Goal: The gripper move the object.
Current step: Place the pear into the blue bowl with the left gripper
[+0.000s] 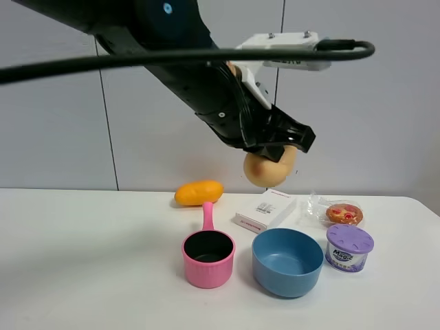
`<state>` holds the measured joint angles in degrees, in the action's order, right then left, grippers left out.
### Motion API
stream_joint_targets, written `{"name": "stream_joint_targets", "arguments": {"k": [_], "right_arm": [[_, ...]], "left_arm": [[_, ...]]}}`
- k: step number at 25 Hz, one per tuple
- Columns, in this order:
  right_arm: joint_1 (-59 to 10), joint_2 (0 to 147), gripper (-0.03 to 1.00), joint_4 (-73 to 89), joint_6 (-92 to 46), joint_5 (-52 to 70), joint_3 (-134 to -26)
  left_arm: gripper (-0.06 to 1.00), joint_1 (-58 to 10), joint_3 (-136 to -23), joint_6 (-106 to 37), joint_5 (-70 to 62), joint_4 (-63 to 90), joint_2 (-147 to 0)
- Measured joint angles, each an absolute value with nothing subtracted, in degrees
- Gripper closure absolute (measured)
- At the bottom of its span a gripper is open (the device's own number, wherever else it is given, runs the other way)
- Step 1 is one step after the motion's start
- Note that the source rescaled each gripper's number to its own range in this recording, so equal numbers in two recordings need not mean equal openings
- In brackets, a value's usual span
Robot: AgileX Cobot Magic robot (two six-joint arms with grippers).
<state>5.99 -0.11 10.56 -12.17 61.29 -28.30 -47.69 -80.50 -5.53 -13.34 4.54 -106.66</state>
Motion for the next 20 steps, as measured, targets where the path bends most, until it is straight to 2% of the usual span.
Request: {"name": "stream_joint_targets", "arguments": {"k": [5,20], "right_arm": [[6.0,-0.1,-0.03,10.6,-12.2,61.3,-28.3],[6.0,-0.1,-0.03,10.6,-12.2,61.3,-28.3]], "left_arm": [[0.94,-48.1,-85.7,-5.5,-13.5,4.5,-113.5],[0.94,-49.2,-86.4,-5.5,-12.8,4.5,-123.8]]}}
